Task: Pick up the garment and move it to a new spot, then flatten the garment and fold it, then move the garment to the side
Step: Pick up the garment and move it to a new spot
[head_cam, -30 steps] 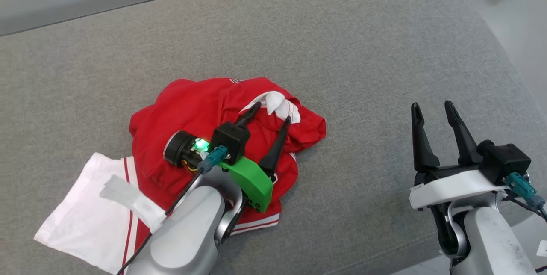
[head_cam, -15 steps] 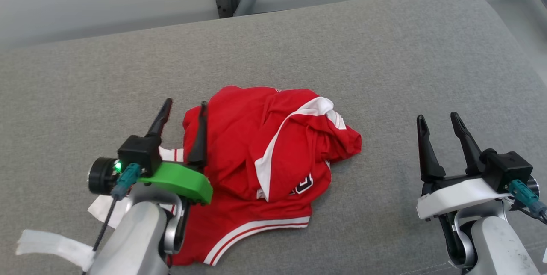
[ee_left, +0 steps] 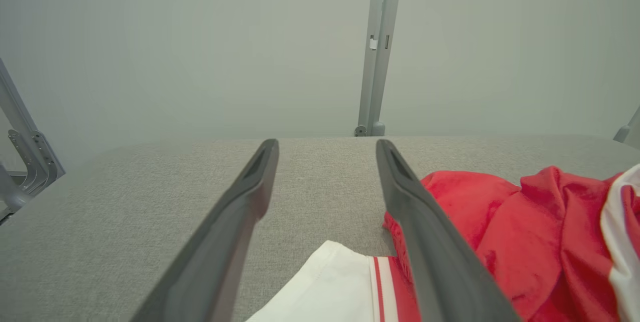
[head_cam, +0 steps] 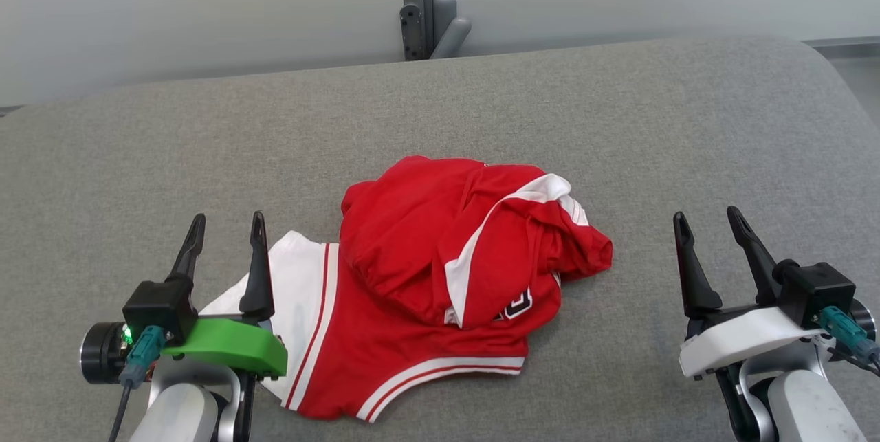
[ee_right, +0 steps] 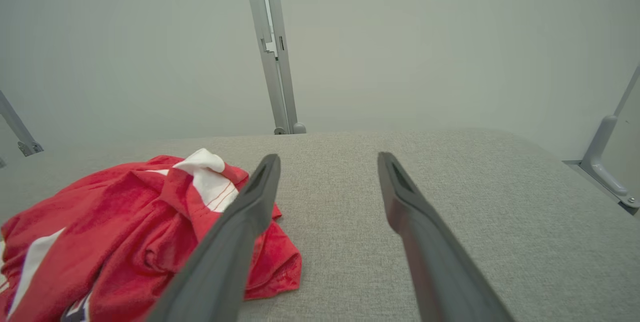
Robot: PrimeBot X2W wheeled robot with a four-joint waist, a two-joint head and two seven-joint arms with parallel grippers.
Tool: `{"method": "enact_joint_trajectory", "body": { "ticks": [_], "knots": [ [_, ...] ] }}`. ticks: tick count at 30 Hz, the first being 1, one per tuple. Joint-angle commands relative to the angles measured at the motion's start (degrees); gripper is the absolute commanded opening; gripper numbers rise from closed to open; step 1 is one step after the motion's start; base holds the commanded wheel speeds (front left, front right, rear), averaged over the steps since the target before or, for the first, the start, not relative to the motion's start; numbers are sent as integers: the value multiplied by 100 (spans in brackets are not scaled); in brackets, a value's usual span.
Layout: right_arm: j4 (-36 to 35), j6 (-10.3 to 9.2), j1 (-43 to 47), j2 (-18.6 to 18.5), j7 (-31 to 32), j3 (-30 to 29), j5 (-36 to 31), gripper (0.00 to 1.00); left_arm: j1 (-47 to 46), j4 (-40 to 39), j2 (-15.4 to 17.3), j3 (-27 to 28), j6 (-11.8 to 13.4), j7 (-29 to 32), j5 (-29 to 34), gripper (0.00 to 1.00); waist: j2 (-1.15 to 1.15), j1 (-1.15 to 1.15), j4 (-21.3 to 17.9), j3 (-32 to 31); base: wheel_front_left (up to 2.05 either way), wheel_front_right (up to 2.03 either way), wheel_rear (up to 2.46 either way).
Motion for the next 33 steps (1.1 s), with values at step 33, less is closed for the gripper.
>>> {"method": "enact_joint_trajectory", "body": {
  "ticks": [33],
  "knots": [
    [-245,0,479,13,222,15,23,100,556,-235,158,-195,165,176,-125,100,0,0,-2,-415,0,0,0]
  ]
}}
